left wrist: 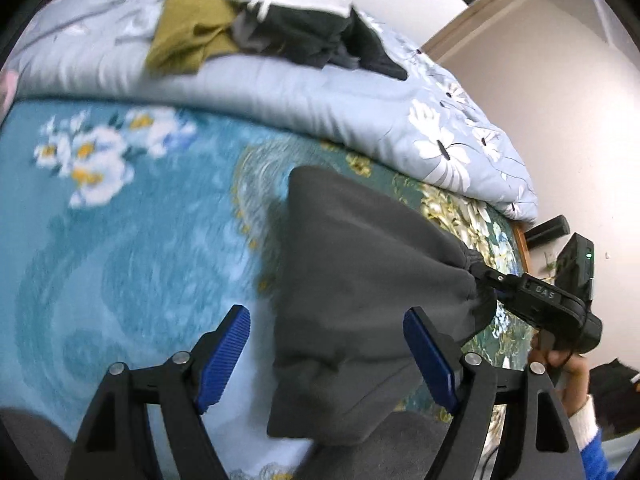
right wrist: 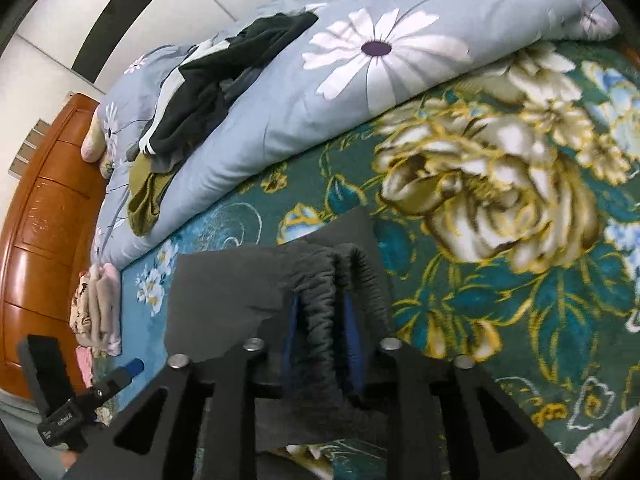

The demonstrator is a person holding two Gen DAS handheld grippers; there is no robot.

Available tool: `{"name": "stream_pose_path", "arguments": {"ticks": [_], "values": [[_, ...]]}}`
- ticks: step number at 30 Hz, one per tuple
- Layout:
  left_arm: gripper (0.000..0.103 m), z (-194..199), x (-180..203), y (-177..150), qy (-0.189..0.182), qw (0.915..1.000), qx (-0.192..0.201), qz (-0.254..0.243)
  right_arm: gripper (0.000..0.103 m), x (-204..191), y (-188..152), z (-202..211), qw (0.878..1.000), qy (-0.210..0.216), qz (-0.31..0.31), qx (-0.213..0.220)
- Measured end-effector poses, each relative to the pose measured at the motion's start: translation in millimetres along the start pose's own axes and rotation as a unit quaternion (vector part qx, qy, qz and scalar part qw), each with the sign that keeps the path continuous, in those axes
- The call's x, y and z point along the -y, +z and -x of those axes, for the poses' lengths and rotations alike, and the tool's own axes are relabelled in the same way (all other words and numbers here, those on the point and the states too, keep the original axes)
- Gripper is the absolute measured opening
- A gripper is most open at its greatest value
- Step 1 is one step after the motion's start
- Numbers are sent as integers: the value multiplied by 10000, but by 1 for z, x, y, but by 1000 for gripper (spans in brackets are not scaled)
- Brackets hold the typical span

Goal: Fold clothes

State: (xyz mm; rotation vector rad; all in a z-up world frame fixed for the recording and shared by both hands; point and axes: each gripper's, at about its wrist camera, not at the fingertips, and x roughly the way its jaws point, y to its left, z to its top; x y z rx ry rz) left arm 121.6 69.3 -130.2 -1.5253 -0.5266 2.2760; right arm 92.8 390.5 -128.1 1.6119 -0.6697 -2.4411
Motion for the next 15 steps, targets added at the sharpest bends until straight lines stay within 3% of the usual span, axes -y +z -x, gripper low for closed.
{"name": "stream_pose_path", "arguments": {"ticks": [5, 9, 15], "values": [[82, -20, 33, 4, 107, 9980, -116, -615, 26, -30, -1, 24, 9964, -269, 733, 324], [82, -43, 41, 3, 32, 9969, -255, -747, 26, -55, -16, 11, 9881, -25, 1536, 15], [82, -63, 37, -6, 256, 9963, -379, -725, 25, -27, -25, -29, 9930, -154, 1144, -247]]}}
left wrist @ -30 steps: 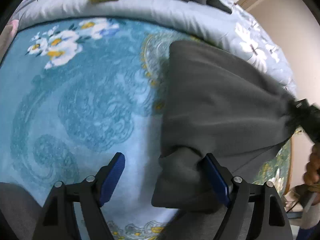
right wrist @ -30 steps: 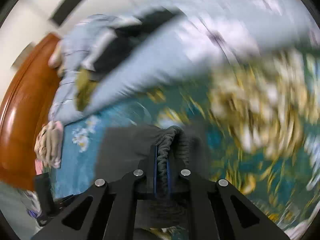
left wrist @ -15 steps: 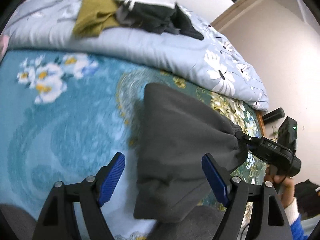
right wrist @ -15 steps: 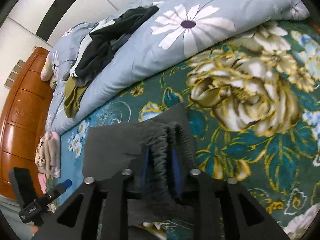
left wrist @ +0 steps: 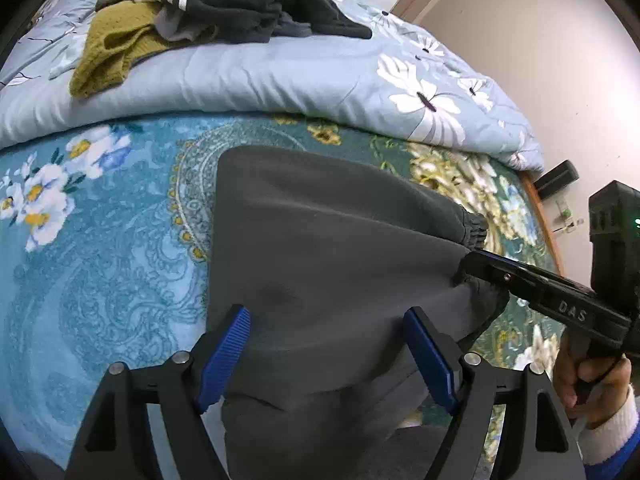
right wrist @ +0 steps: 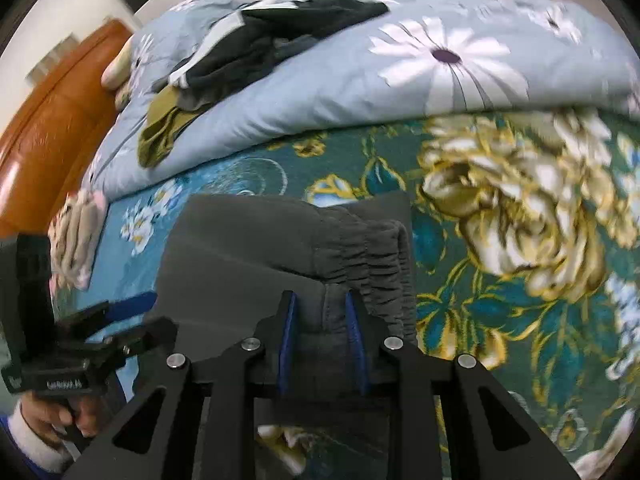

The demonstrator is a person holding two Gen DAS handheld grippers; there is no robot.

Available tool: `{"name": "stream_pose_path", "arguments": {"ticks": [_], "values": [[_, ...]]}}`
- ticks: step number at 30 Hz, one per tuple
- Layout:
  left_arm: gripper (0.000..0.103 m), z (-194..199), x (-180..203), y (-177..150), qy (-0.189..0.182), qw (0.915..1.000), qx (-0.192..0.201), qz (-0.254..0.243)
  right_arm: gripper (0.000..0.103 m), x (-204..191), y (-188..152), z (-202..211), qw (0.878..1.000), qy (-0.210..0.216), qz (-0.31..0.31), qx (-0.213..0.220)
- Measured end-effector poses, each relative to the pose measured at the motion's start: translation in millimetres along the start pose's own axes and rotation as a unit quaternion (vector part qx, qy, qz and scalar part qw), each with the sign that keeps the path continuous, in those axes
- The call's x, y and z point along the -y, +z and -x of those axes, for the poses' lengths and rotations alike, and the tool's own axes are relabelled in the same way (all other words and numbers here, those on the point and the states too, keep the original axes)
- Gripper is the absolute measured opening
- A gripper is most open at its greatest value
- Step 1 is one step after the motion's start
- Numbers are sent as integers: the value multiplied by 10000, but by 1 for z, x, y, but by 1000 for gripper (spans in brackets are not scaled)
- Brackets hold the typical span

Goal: Fold clothes

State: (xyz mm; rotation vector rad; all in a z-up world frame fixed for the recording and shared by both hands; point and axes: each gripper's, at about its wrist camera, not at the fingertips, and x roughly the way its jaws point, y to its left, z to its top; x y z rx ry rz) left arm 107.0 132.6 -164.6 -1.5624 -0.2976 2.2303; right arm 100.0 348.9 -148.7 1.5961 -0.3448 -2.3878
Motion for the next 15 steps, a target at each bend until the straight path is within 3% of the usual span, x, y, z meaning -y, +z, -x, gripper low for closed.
{"name": "stream_pose_path", "arguments": {"ticks": [3, 6, 7, 9, 10, 11, 13, 15], "values": [[82, 0, -2, 0, -8, 10000, -32, 25, 26, -1, 0, 3, 9999, 82, -95, 12], [82, 14, -18, 0, -405, 9984, 122, 383, 27, 3, 0, 23, 9987, 453, -134, 214], [82, 18, -25, -1, -516, 9971, 174, 527, 31, 7, -1, 30, 9978, 556, -165, 317], [82, 21, -47, -2, -576, 9940, 220, 907, 64, 24, -6, 36, 9959, 719, -371, 405], [83, 19, -55, -3, -577, 9925, 206, 1054, 72, 34, -8, 35, 9948, 785, -525, 384], [83, 15, -64, -4, -583, 9906, 135, 1233, 78, 45, -12, 28, 9936, 805, -745, 262], [84, 7, -75, -6, -681, 9865, 36, 1487, 79, 62, -20, 12, 9891, 944, -1131, 27], [84, -5, -80, -7, -901, 9821, -126, 1652, 86, 71, -25, -4, 9813, 1283, -1434, -94]]}}
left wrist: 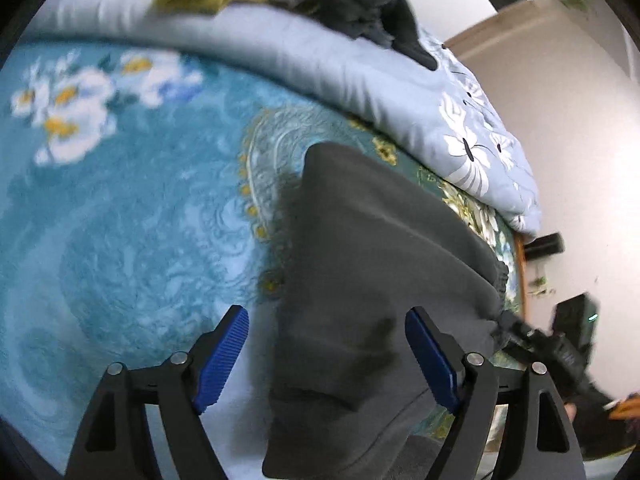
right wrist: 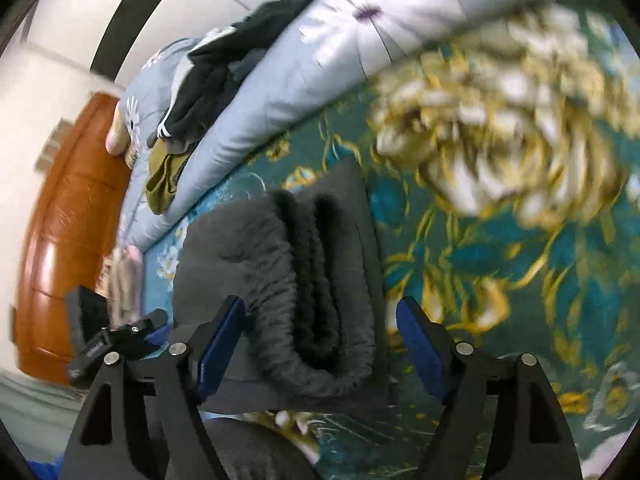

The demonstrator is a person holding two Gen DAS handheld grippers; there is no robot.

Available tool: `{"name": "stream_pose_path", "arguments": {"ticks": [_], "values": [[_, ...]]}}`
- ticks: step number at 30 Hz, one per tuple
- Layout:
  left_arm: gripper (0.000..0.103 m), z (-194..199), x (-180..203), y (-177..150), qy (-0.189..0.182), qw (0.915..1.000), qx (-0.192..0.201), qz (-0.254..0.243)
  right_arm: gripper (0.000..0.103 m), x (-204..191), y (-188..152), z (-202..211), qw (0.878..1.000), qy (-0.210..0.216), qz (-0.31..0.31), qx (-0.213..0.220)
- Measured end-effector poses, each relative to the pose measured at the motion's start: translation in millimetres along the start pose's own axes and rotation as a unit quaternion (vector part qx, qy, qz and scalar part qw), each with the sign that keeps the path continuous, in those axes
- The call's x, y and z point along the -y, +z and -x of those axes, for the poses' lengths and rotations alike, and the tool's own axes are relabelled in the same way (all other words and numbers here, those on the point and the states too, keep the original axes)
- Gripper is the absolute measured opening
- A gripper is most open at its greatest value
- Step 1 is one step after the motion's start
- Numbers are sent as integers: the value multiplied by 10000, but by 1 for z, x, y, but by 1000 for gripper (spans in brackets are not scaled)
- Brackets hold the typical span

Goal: Fold clothes

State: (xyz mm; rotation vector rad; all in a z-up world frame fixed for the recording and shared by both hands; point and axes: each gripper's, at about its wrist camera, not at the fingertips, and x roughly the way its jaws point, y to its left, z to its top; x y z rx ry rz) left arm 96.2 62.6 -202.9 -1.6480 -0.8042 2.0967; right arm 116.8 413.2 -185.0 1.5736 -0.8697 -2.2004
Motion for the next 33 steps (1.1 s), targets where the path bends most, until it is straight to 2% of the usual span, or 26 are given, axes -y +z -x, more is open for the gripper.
{"name": "stream_pose_path", "arguments": {"ticks": [3, 7, 12, 14, 15, 18, 22, 28, 33], "values": [[84, -14, -5, 0, -117, 9997, -157, 134, 88, 11, 2, -18, 9987, 372, -319, -120], [84, -23, -9, 4, -261, 9989, -172, 356, 90, 17, 8, -35, 9968, 599, -511, -162], [84, -27, -9, 6, -185, 9986, -120, 478, 89, 20, 8, -44, 9937, 716, -855, -104], [76, -27, -9, 3, -258, 9982, -68, 538, 84, 18, 6, -43, 9933, 700, -915, -77], [67, -26, -9, 2, -341, 9978, -68, 564, 80, 17, 5, -41, 9931, 704, -939, -53], [62, -22, -3, -1, -322, 9980, -28, 548, 70, 11, 4, -35, 9929, 722, -950, -7], [53, -9, 6, 0, -356, 9984, 41, 430, 63, 1, 4, -26, 9925, 760, -958, 60], [53, 24, 14, -3, -421, 9986, 214, 236, 61, -30, -4, -9, 9939, 835, -716, 54], [53, 68, 10, 1, -601, 9965, 561, 142, 61, -74, -10, 7, 9946, 955, -377, 167]]}}
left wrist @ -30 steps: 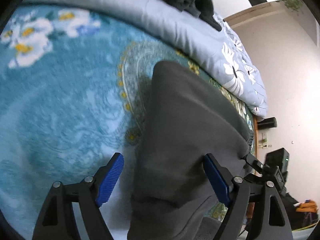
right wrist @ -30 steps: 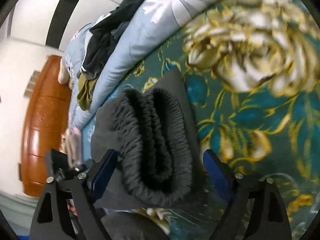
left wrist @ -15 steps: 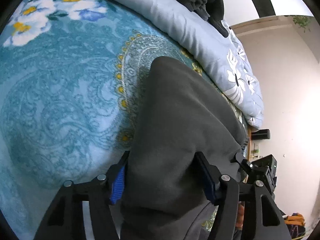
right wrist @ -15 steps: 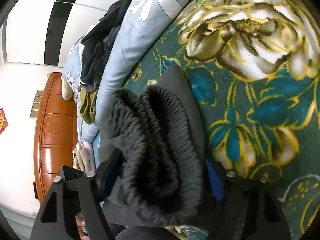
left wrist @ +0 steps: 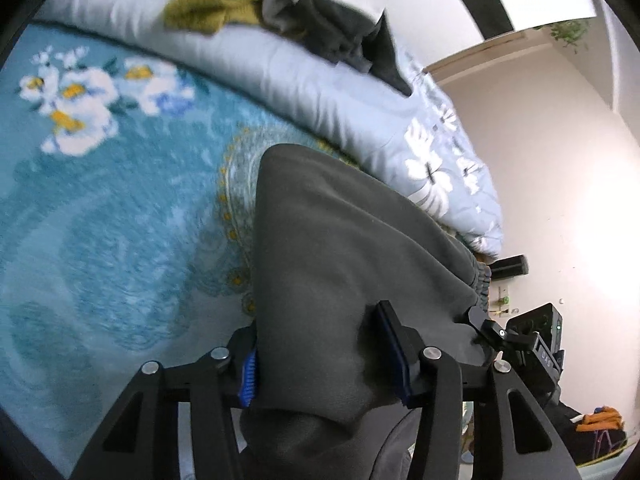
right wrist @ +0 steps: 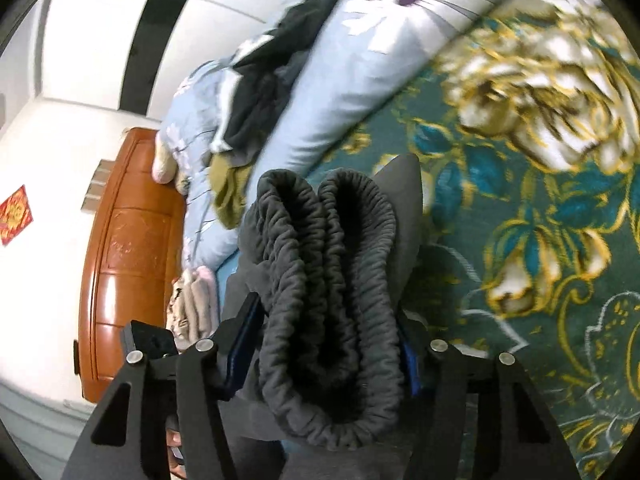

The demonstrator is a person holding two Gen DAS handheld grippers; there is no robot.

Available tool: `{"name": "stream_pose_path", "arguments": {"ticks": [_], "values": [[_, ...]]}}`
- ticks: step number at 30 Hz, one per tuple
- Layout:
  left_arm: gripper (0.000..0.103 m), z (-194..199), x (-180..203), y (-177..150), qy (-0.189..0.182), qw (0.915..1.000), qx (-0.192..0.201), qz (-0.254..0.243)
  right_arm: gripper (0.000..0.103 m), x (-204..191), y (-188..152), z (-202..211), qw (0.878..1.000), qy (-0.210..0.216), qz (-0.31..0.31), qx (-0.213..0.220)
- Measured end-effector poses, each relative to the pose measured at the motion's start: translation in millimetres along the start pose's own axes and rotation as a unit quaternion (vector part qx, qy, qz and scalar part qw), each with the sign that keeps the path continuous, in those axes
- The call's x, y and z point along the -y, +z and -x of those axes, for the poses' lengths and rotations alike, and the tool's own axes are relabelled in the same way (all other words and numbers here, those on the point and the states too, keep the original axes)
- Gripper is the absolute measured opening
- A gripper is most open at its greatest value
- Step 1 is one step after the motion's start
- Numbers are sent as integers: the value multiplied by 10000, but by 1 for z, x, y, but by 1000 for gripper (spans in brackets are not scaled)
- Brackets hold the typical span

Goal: Fold clothes
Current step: 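Carry the folded sweatpants with both grippers toward the stack of folded clothes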

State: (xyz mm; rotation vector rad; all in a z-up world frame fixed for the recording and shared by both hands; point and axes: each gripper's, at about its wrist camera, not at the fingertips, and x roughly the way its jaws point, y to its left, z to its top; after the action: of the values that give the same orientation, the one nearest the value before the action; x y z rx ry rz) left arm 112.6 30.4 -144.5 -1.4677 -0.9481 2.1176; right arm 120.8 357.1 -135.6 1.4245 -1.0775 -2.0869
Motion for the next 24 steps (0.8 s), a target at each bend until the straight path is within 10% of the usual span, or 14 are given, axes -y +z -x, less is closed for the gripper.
{"name": "stream_pose_path", "arguments": {"ticks": [11, 24], "values": [[53, 145, -49, 49, -257, 9940, 1062, 81, 61, -160, 0, -59, 9917, 434, 1143, -397], [53, 373, -209, 141, 275, 9777, 1974, 661, 61, -377, -62, -270, 9621, 1057, 1900, -1647]]}}
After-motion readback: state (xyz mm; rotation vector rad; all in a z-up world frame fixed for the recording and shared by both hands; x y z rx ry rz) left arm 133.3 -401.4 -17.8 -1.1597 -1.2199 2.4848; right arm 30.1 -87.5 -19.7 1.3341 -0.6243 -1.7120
